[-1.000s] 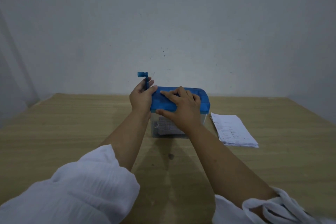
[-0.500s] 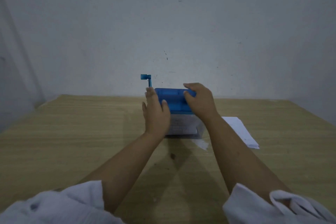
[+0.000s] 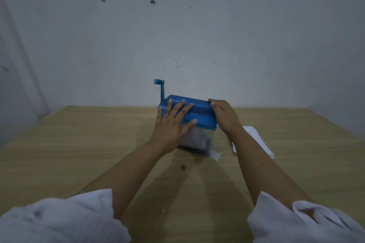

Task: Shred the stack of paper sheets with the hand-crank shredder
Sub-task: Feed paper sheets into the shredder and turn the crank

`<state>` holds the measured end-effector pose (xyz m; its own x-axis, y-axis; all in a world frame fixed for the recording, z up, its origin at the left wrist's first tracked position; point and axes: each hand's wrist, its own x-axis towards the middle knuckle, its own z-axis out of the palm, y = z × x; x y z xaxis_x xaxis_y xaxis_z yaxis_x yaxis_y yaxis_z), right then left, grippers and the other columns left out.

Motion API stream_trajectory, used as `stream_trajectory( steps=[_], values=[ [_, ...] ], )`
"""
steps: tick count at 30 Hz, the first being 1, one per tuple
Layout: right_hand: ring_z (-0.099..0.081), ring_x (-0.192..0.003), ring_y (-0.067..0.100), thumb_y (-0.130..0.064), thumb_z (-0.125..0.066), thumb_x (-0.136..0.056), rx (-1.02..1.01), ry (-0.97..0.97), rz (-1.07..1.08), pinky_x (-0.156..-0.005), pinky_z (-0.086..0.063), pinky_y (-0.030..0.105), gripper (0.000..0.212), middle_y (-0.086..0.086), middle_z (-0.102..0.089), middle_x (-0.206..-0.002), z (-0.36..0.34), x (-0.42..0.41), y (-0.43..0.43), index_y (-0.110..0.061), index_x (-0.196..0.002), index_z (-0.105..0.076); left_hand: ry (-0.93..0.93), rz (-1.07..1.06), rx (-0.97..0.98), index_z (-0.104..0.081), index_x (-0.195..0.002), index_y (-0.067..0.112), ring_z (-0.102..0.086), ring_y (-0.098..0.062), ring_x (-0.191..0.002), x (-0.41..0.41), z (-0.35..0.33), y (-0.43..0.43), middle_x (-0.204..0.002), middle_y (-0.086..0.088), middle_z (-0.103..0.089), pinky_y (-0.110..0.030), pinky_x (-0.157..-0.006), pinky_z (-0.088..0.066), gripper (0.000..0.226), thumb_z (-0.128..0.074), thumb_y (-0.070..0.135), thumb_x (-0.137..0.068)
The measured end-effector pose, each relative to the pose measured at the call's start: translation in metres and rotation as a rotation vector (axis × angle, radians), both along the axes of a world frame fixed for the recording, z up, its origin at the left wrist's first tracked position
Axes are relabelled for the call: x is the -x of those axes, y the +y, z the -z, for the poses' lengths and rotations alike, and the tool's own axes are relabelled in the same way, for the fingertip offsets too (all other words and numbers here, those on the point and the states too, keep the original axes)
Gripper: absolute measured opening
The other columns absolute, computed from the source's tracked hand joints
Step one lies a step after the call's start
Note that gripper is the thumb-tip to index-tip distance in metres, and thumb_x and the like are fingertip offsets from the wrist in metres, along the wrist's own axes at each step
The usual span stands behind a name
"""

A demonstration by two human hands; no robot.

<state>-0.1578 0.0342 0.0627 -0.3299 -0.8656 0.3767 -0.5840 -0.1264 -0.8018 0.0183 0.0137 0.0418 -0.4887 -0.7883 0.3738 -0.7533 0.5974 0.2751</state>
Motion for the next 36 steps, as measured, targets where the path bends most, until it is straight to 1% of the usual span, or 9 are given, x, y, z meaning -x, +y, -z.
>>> stream_trajectory(
  steps=[5,7,10,13,18,22,27,32,36],
  values=[
    [-0.052,-0.102,0.010,-0.019,-0.041,-0.100,0.148,-0.025,0.012,-0.080,-0.037,0.007,0.031,0.003,-0.061,-0.115,0.018,-0.011,0.039,-0.012,-0.121,-0.062,0.136,-0.052,-0.328,-0.017,-0.149,0.033,0.009,-0.019,-0.146,-0.008,-0.034,0.004,-0.158,0.011,-0.002,-0.046,-0.115,0.012,0.059,-0.016,0.058,-0.095],
    [-0.057,-0.097,0.009,-0.018,-0.047,-0.097,0.165,-0.065,0.022,-0.082,-0.044,0.012,0.027,-0.001,-0.065,-0.108,0.019,-0.017,0.053,-0.012,-0.115,-0.067,0.152,-0.030,-0.466,-0.018,-0.150,0.026,0.009,-0.023,-0.146,-0.002,-0.049,0.016,-0.158,0.006,-0.004,-0.047,-0.117,0.008,0.057,-0.016,0.052,-0.099],
    [-0.066,-0.092,0.016,-0.011,-0.050,-0.093,0.113,-0.423,-0.062,-0.082,-0.055,0.027,0.023,0.004,-0.071,-0.097,0.014,-0.024,0.065,-0.010,-0.101,-0.071,-0.186,-0.113,-0.305,-0.015,-0.150,0.024,0.006,-0.035,-0.145,0.017,-0.055,0.034,-0.159,-0.009,-0.005,-0.057,-0.115,-0.003,0.054,-0.018,0.046,-0.101],
    [-0.069,-0.083,0.020,-0.008,-0.048,-0.093,0.081,-0.593,-0.050,-0.074,-0.057,0.027,0.023,0.007,-0.071,-0.085,0.010,-0.026,0.072,-0.004,-0.101,-0.069,-0.163,-0.275,-0.266,-0.010,-0.151,0.014,0.003,-0.035,-0.145,0.032,-0.050,0.053,-0.159,-0.005,-0.007,-0.056,-0.112,-0.014,0.078,-0.025,0.064,-0.093],
    [-0.066,-0.091,0.019,-0.011,-0.046,-0.094,0.176,-0.357,0.102,-0.085,-0.054,0.036,0.026,0.007,-0.069,-0.094,0.011,-0.015,0.066,-0.005,-0.106,-0.068,-0.137,-0.232,-0.031,-0.022,-0.149,0.017,-0.010,-0.030,-0.145,0.030,-0.037,0.062,-0.156,-0.004,-0.021,-0.051,-0.111,-0.021,0.075,-0.033,0.063,-0.091],
    [-0.056,-0.098,0.012,-0.011,-0.046,-0.096,0.233,0.070,0.072,-0.080,-0.038,0.009,0.027,0.007,-0.064,-0.114,-0.003,-0.017,0.055,-0.007,-0.113,-0.066,-0.022,0.097,-0.156,-0.034,-0.143,0.031,-0.024,-0.018,-0.141,0.005,-0.046,0.052,-0.148,0.002,-0.037,-0.049,-0.115,-0.011,0.059,-0.052,0.048,-0.089],
    [-0.052,-0.115,0.019,-0.024,-0.037,-0.101,0.114,0.553,-0.091,-0.099,-0.036,0.033,0.033,0.003,-0.058,-0.125,0.001,-0.010,0.035,-0.014,-0.123,-0.060,-0.121,0.110,-0.083,-0.041,-0.138,0.040,-0.046,-0.013,-0.124,-0.018,-0.059,0.047,-0.127,0.006,-0.056,-0.051,-0.113,0.012,0.044,-0.038,0.024,-0.097],
    [-0.025,-0.138,0.011,-0.038,-0.015,-0.098,0.044,0.577,-0.057,-0.115,-0.003,0.040,0.050,-0.009,-0.041,-0.143,0.017,-0.021,0.029,-0.028,-0.138,-0.043,-0.138,0.022,0.023,-0.031,-0.143,0.039,-0.017,-0.013,-0.144,-0.027,-0.042,0.049,-0.148,0.015,-0.037,-0.052,-0.113,0.015,0.042,-0.024,0.038,-0.102],
    [-0.021,-0.140,0.012,-0.040,-0.013,-0.099,0.011,0.611,0.009,-0.114,0.000,0.040,0.049,-0.010,-0.035,-0.147,0.018,-0.037,0.022,-0.030,-0.140,-0.037,-0.312,-0.110,0.116,-0.009,-0.150,0.033,0.003,-0.018,-0.147,-0.021,-0.031,0.040,-0.158,0.012,-0.010,-0.055,-0.110,0.016,0.056,-0.017,0.054,-0.098]
  ],
)
